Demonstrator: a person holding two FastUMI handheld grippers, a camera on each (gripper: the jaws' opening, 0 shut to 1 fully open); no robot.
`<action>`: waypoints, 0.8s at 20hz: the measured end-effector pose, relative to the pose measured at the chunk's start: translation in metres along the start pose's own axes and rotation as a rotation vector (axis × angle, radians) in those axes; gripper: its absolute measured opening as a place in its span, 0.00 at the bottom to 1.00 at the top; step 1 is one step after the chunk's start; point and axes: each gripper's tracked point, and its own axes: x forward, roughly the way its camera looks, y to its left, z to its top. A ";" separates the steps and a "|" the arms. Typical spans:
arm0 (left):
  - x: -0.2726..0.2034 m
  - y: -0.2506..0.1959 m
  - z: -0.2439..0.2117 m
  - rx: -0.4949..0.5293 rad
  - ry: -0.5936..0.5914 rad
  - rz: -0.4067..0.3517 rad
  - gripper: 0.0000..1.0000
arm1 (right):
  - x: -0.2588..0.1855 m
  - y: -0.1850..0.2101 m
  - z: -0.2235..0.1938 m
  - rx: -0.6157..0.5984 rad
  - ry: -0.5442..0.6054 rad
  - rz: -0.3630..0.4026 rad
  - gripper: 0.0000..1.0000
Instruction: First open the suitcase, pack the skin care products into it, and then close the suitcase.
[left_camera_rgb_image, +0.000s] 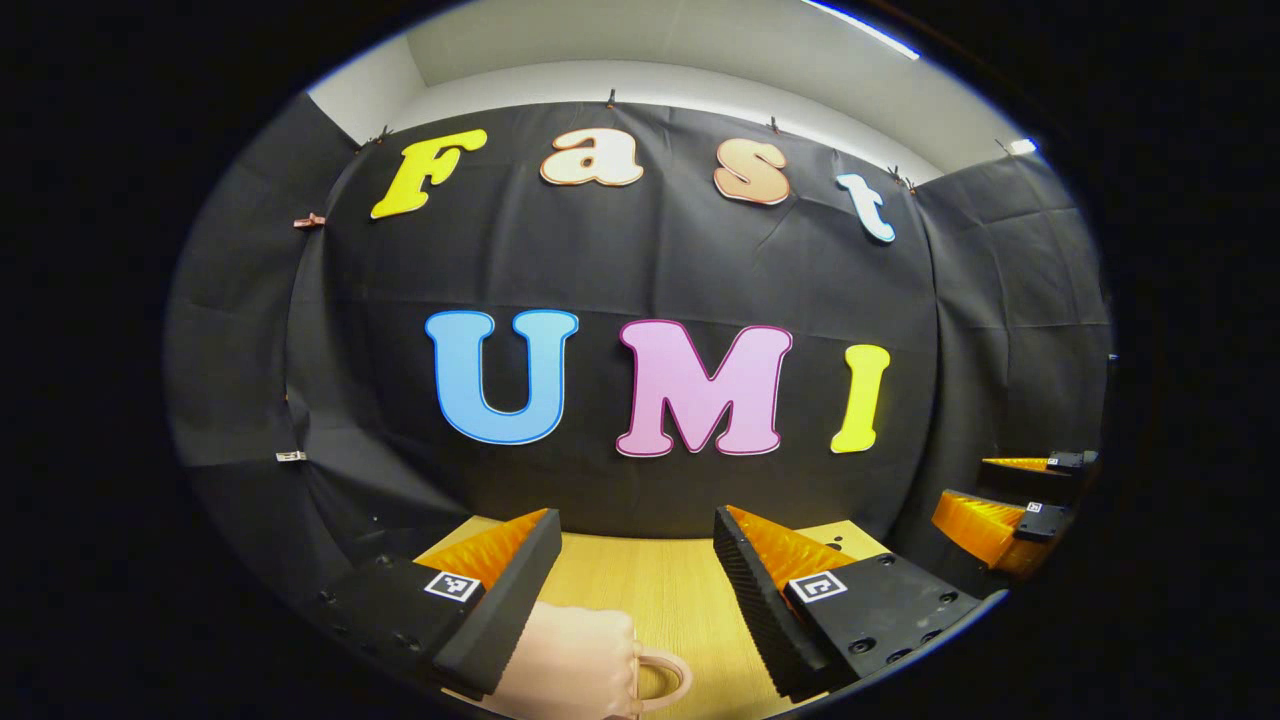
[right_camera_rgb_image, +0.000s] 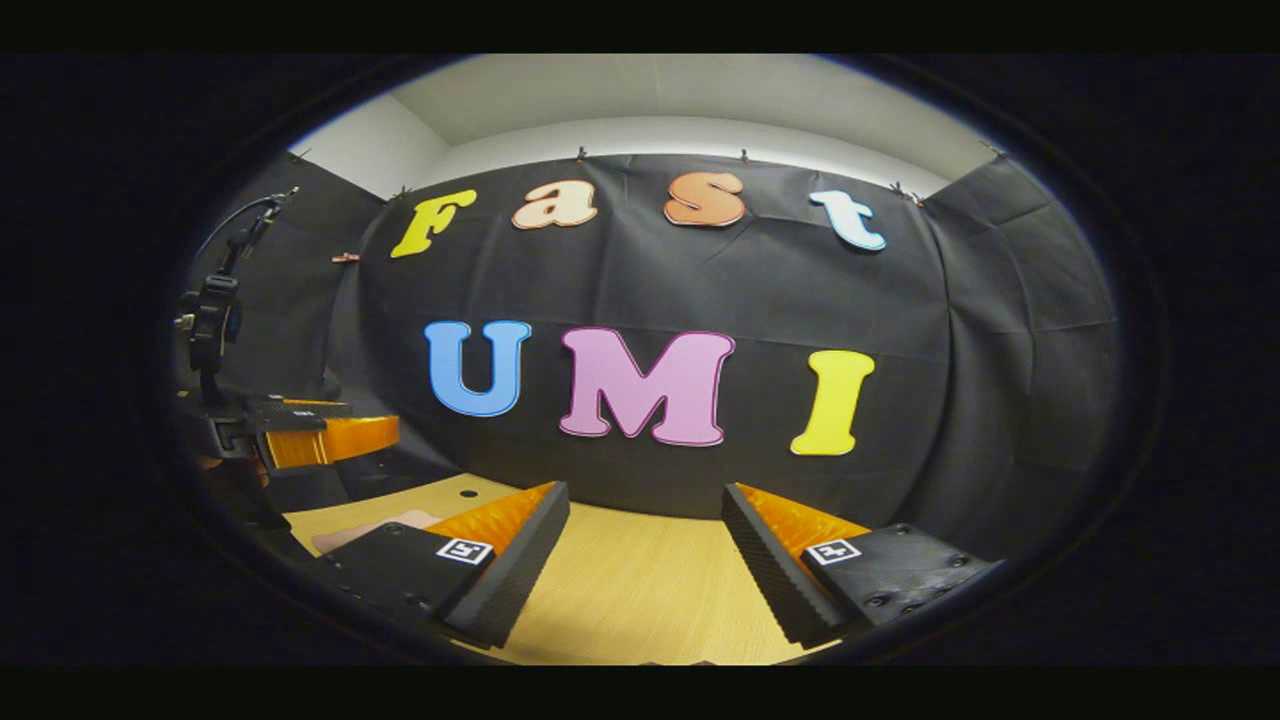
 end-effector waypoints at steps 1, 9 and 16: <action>0.000 0.000 0.001 0.009 -0.001 0.001 0.96 | 0.000 0.001 0.001 -0.001 -0.002 0.000 0.97; -0.005 0.001 0.004 0.009 -0.001 0.004 0.96 | -0.003 0.004 0.003 -0.001 -0.003 0.002 0.97; -0.008 0.001 0.009 0.005 -0.011 0.015 0.96 | -0.004 0.009 0.008 0.000 -0.013 0.013 0.97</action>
